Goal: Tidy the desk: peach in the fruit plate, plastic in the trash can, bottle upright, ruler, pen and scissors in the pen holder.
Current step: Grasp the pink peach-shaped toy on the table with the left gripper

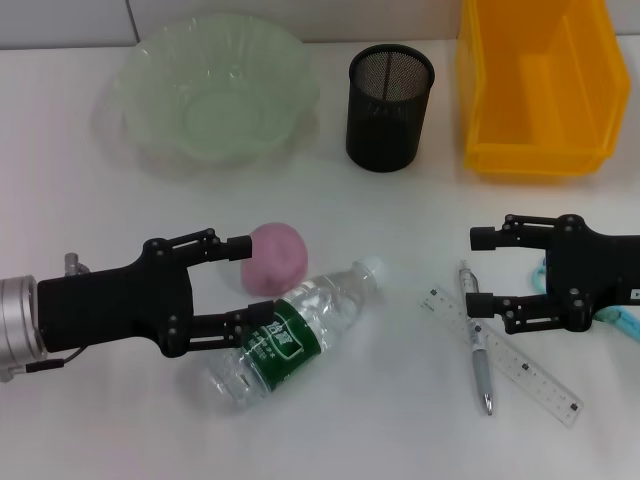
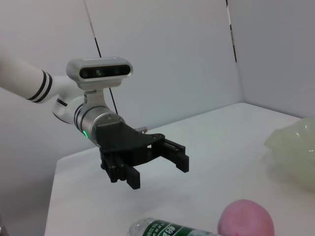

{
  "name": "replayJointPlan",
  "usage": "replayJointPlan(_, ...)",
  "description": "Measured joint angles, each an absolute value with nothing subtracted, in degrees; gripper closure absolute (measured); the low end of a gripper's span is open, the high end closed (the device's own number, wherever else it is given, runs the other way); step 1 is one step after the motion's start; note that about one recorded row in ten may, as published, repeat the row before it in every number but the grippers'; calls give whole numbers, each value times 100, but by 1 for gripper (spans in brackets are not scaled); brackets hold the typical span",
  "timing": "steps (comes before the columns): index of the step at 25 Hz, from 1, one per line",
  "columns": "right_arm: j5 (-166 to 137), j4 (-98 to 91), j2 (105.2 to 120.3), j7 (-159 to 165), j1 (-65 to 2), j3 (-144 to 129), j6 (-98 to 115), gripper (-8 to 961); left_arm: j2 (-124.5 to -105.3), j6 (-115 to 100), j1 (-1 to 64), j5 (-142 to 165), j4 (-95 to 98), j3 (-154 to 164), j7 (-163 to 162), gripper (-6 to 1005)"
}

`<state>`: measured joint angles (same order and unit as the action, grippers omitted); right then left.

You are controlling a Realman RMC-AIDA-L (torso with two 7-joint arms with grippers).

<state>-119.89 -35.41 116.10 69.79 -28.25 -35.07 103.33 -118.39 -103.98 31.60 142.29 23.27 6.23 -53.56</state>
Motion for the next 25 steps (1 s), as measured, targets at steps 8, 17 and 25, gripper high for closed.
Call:
replayJointPlan(8,-11989,-3516,11637,6971,-2805,-3507,10334,135,-11839,-10435,3224,14230,2338,587,-5352,188)
replayJointPlan(17,-11989,-3453,11676,6957,-2795,-3646,10124,136,-11867,-9803,3267,13667,2255,622,-5117,189)
replayJointPlan(25,-11988,-3453,11689,7005,-2795,-3729,10042,136,-11887,-8064,3656,13413,1768,1348,-5425,190)
